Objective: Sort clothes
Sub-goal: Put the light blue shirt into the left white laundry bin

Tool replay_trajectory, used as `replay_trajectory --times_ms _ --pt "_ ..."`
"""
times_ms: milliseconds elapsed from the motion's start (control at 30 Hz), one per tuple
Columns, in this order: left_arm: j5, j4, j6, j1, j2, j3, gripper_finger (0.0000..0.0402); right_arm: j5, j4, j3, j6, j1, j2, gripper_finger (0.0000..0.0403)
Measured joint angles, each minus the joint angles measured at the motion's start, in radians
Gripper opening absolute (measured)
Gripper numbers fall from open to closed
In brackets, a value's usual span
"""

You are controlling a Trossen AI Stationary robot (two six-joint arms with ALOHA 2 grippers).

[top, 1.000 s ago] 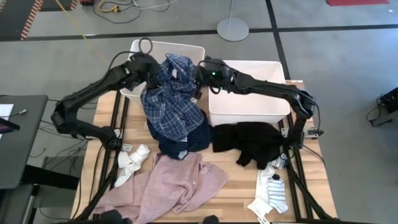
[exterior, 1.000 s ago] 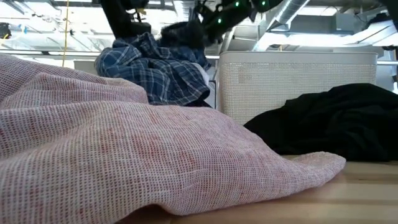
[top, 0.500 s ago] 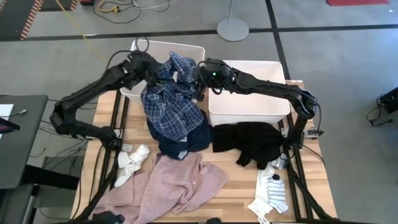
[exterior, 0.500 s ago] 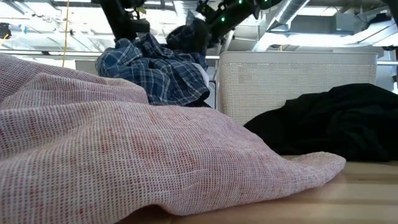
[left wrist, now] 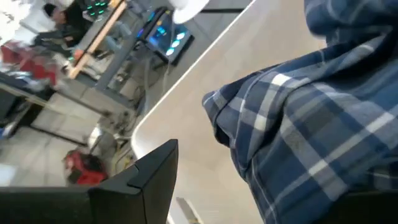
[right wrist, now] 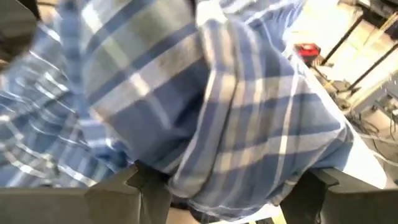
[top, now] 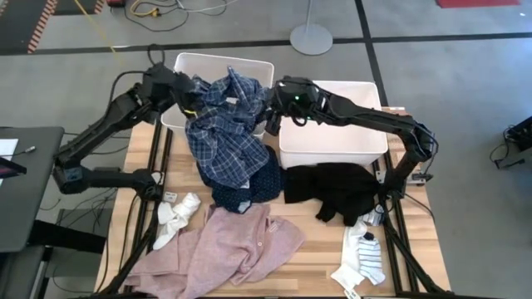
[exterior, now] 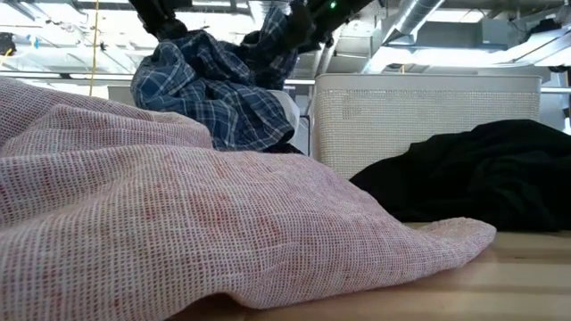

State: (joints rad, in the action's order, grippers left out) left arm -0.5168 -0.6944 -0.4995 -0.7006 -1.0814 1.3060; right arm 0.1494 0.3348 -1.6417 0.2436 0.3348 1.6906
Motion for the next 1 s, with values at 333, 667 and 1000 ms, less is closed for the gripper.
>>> replay_trajectory --times_ms 333,667,1000 --pt "0.044 -0.112 0.015 -0.003 -0.064 0.0 0.0213 0.045 0.036 0.0 0.035 -0.08 -0.03 0.0255" --pt "0.297 -0.125 0.051 -0.007 -0.065 0.0 0.0213 0.08 0.119 0.0 0.003 -0.076 -0.026 0.0255" --pt "0.769 -0.324 -0.13 0.156 -0.003 0.0 0.0213 0.017 0.122 0.0 0.0 -0.073 -0.026 0.0255"
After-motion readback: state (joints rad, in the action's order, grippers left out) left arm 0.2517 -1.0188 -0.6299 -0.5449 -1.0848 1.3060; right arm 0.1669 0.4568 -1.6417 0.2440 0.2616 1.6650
